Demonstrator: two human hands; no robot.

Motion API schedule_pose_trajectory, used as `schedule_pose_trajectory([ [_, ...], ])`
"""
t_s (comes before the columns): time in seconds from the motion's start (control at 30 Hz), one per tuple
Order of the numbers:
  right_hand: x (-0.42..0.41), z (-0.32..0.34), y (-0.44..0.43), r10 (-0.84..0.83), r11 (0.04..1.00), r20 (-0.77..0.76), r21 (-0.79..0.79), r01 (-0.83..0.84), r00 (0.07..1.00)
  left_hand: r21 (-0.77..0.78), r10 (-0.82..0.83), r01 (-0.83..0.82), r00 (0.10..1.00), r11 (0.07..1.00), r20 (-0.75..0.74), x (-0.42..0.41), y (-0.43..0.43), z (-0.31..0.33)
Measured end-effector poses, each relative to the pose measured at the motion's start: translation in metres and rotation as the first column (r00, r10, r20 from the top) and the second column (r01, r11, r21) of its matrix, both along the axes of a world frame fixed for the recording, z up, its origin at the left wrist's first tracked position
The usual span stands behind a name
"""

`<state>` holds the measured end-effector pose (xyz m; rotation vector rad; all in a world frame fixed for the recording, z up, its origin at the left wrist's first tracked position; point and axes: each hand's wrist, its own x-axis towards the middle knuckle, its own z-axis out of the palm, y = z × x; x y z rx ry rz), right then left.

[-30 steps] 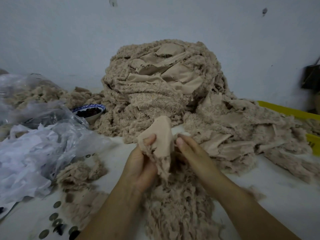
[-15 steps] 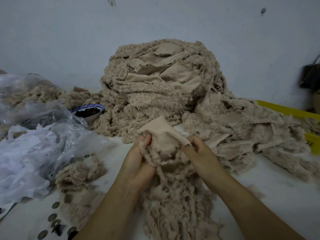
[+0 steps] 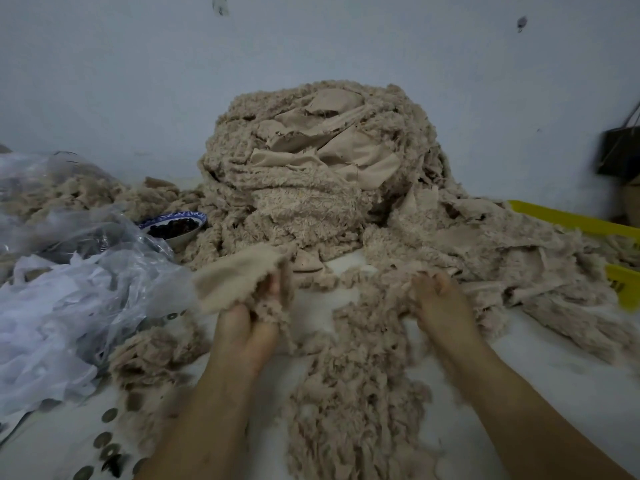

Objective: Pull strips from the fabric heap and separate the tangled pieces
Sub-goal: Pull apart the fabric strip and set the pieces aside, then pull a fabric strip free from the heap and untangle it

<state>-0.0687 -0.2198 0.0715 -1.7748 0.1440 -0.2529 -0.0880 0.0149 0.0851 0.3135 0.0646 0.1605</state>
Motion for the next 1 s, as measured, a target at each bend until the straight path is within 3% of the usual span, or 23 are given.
schedule_pose_trajectory([
  [0.07,-0.005,-0.002,0.008,0.135,0.985,0.016,-0.107,-0.133,0.991,-0.010,-0.050,0.050,0.998,0.999,-0.036,-0.002,-0.012,0.001],
  [0.2,-0.015,0.004,0.029,0.374,0.915,0.103,-0.204,-0.349,0.922,0.184,-0.050,0.055,0.998,0.981,-0.032,-0.006,-0.026,-0.001],
  [0.33,-0.023,0.003,0.032,0.460,0.886,0.061,0.038,-0.463,0.886,0.420,-0.133,0.076,0.985,0.904,0.108,-0.015,-0.031,0.000],
  [0.37,-0.024,0.001,0.033,0.501,0.860,0.025,0.096,-0.501,0.865,0.538,-0.177,0.083,0.976,0.839,0.125,-0.018,-0.034,-0.001],
  [0.43,-0.024,-0.001,0.034,0.556,0.822,0.006,0.146,-0.550,0.831,0.807,-0.177,0.062,0.983,0.587,0.053,-0.020,-0.038,-0.008],
  [0.5,-0.023,0.002,0.035,0.524,0.844,0.016,0.126,-0.521,0.852,0.920,-0.164,0.106,0.985,0.377,-0.046,-0.020,-0.041,-0.014],
  [0.53,-0.022,0.004,0.035,0.496,0.863,0.029,0.098,-0.496,0.868,0.937,-0.157,0.132,0.984,0.324,-0.085,-0.020,-0.043,-0.014],
  [0.6,-0.021,0.004,0.032,0.449,0.892,0.033,0.047,-0.450,0.893,0.930,-0.095,0.092,0.994,0.356,-0.061,-0.018,-0.043,-0.012],
  [0.7,-0.019,0.005,0.026,0.423,0.906,0.033,0.002,-0.424,0.905,0.904,0.154,-0.071,0.988,0.422,0.006,-0.011,-0.029,-0.010],
  [0.73,-0.017,0.007,0.025,0.412,0.906,0.049,0.078,-0.415,0.910,0.891,0.236,-0.107,0.972,0.440,0.000,-0.008,-0.022,-0.011],
  [0.8,-0.009,0.014,0.019,0.334,0.817,0.154,0.444,-0.368,0.930,0.896,0.347,-0.126,0.937,0.426,-0.033,-0.004,-0.011,-0.013],
  [0.87,0.000,0.020,0.007,0.236,0.612,0.270,0.705,-0.359,0.933,0.963,0.377,-0.113,0.926,0.245,0.013,-0.003,-0.012,-0.015],
  [0.9,0.002,0.020,0.002,0.214,0.595,0.272,0.725,-0.346,0.938,0.990,0.351,-0.108,0.934,0.096,0.068,-0.003,-0.016,-0.016],
  [0.97,0.003,0.010,0.002,0.241,0.765,0.180,0.570,-0.301,0.954,0.971,0.207,-0.114,0.966,-0.208,0.158,-0.004,-0.022,-0.019],
  [1.0,0.001,0.004,0.005,0.269,0.845,0.124,0.445,-0.296,0.955,0.950,0.096,-0.118,0.984,-0.289,0.151,-0.005,-0.025,-0.020],
])
